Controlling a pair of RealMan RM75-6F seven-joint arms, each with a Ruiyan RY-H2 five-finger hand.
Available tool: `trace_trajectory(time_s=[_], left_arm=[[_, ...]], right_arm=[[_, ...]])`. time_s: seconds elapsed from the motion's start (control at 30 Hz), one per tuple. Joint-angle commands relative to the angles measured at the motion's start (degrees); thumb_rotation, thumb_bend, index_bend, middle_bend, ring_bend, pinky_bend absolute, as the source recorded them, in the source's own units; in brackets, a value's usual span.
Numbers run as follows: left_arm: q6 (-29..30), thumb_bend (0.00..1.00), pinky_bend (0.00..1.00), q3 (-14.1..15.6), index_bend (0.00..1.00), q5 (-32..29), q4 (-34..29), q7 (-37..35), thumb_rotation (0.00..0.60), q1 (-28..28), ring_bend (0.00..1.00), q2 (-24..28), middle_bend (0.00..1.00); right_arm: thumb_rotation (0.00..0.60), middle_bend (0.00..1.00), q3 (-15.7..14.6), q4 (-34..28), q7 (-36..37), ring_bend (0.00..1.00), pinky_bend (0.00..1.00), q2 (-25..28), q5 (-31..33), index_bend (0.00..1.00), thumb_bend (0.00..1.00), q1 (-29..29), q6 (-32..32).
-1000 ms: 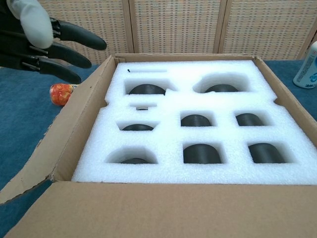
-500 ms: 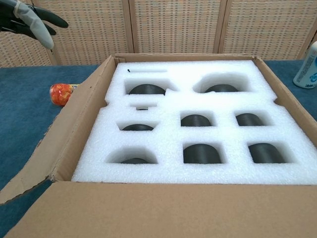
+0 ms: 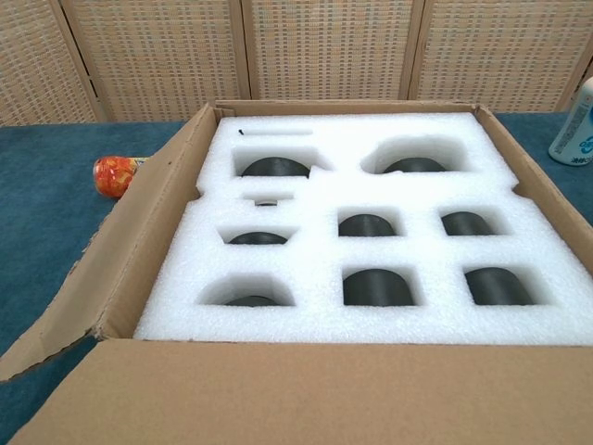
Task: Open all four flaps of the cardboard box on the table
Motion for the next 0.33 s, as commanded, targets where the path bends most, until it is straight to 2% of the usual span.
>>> trace_trajectory(time_s=[0.03, 0.2, 0.33], left_arm=[[5.73, 0.21, 0.0, -1.19, 0.31, -3.04, 1.22, 5.75, 0.339, 4.95, 0.0, -3.64, 0.0], [9.6, 0.21, 0.0, -2.08, 0.31, -4.89, 1.78, 11.0, 0.359, 8.86, 0.0, -6.3, 0.0], [10.18, 0.21, 0.0, -2.46, 0.31, -5.41, 1.95, 11.84, 0.366, 10.9, 0.0, -6.94, 0.0]], right_arm=[[0.6, 0.04, -0.09, 0.24, -0.09, 0.0, 0.0, -0.24, 0.14, 0.06, 0.85, 0.0, -0.11], [0.6, 0.04, -0.35, 0.97, 0.09, 0.0, 0.0, -0.92, 0.25, 0.06, 0.85, -0.14, -0.2], [0.6, 0.04, -0.52, 1.41, 0.24, 0.0, 0.0, -1.31, 0.41, 0.06, 0.85, -0.32, -0.22]])
